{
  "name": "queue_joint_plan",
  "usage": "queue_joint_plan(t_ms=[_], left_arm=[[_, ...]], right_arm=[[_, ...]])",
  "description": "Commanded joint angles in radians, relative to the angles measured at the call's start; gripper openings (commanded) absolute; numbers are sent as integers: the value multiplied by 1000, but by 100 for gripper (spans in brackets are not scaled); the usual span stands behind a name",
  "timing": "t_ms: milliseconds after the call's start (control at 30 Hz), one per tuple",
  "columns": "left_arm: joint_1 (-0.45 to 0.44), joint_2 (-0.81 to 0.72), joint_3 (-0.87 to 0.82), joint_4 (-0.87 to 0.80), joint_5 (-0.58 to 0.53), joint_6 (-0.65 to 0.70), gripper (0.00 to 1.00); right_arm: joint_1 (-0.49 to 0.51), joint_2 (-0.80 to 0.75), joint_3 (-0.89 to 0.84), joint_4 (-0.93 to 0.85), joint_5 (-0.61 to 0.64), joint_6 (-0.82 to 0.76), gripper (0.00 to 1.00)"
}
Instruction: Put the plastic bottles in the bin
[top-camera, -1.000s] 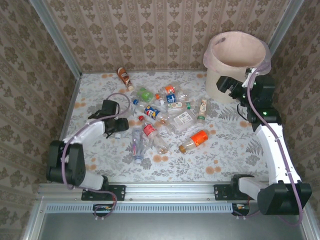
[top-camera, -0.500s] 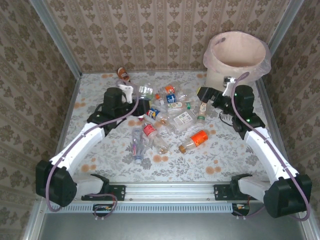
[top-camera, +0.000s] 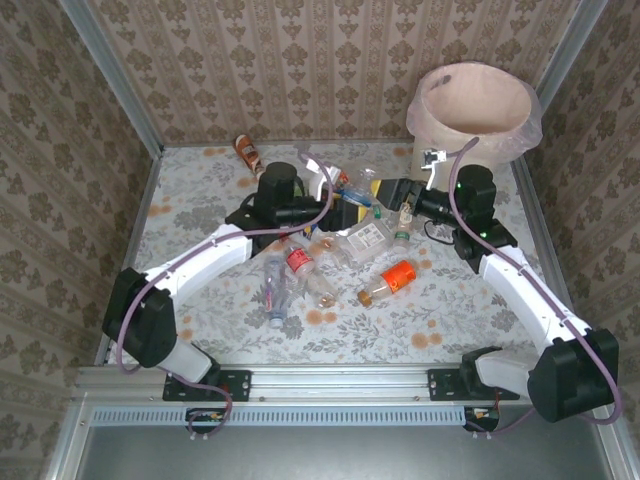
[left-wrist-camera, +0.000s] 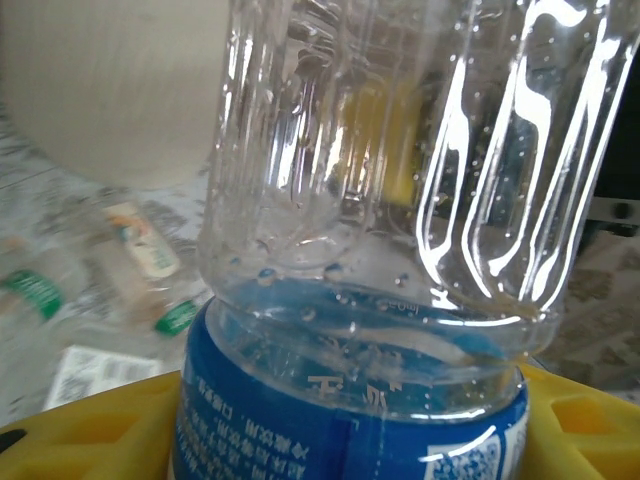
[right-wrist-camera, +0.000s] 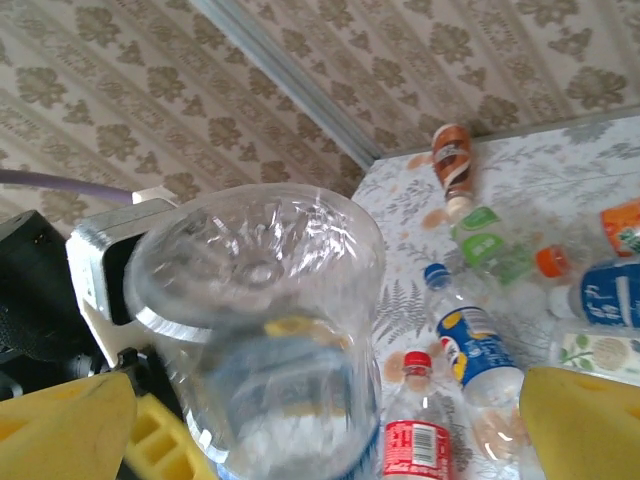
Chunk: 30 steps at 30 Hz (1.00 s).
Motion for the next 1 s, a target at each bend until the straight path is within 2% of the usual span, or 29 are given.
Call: queue_joint_plan(t_ms=[0, 300, 767, 833, 867, 967], left_arm=[[-25, 19, 53, 90, 123, 4, 48], [-49, 40, 64, 127, 180, -13, 49], [-49, 42, 53, 125, 96, -16, 49], [-47, 42, 52, 120, 90, -19, 52], [-48, 44, 54, 114, 78, -19, 57], [-46, 46, 60, 87, 54, -18, 60]], right_arm=[[15, 2, 25, 119, -90, 34, 100], [19, 5, -7, 255, -109, 88, 99], [19, 1, -23, 251, -105, 40, 58], [19, 4, -15, 223, -100, 25, 54], [19, 9, -4, 200, -99, 16, 53], [16, 22, 20, 155, -83, -7, 50]])
